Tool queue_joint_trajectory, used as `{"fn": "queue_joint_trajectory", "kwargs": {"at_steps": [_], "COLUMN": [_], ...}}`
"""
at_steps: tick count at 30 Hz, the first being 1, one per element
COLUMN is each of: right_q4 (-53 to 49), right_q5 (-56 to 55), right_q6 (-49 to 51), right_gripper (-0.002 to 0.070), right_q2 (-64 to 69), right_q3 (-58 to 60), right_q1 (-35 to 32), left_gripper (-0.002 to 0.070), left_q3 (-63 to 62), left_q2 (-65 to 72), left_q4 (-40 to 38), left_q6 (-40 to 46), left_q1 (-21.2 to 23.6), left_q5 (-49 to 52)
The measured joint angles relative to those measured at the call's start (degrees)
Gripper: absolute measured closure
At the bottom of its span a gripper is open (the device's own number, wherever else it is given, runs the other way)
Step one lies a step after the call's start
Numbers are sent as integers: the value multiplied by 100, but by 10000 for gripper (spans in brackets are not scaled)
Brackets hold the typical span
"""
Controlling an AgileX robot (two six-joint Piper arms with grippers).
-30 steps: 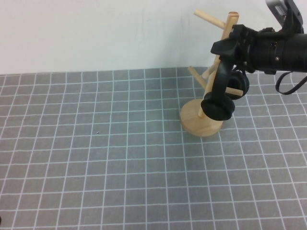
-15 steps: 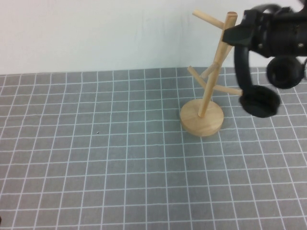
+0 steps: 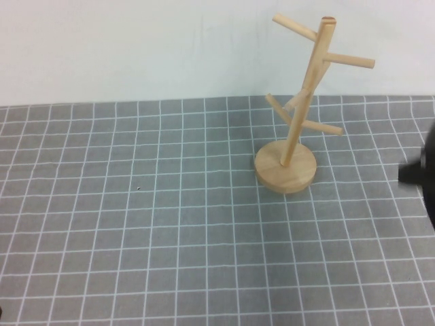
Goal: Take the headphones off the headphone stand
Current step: Place the headphones on the table
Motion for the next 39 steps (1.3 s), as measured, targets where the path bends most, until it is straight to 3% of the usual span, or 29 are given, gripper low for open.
{"fn": "queue_joint_trajectory", "kwargs": {"at_steps": [5,6,7,12,13,18,23,24,25,26,27,28,31,36,39], "right_q4": [272,17,78,827,1420,1434,1413,1281,1281,1281,1281,1281,1281,1240,1240], "right_q5": [-150,203,152,-77,-486,-974,-863,-887,-899,-902,-911,-911,-925,-925,-925], "right_q6": [-97,-4,-47,-673,-1184,-1262,-1145,-1145,-1145,-1145,-1145,-1145,-1145,-1156,-1168], "right_gripper": [629,677,677,629,629,629,629,677,677,629,673,668,601,320,263], "right_q2": [385,363,450,1554,1758,2776,3650,3663,3803,3967,4123,4245,4636,4963,4971], "right_q3": [250,401,393,393,242,-216,-774,-512,-585,-665,-740,-802,-1012,-1300,-1364], "right_q1": [0,19,19,150,246,830,981,952,978,1003,1032,1068,1161,1267,1270], "left_gripper": [679,679,679,679,679,679,679,679,679,679,679,679,679,679,679], "left_q3": [0,0,0,0,0,0,0,0,0,0,0,0,0,0,0], "left_q2": [0,0,0,0,0,0,0,0,0,0,0,0,0,0,0], "left_q4": [0,0,0,0,0,0,0,0,0,0,0,0,0,0,0], "left_q6": [0,0,0,0,0,0,0,0,0,0,0,0,0,0,0], "left_q1": [0,0,0,0,0,0,0,0,0,0,0,0,0,0,0], "left_q5": [0,0,0,0,0,0,0,0,0,0,0,0,0,0,0]}}
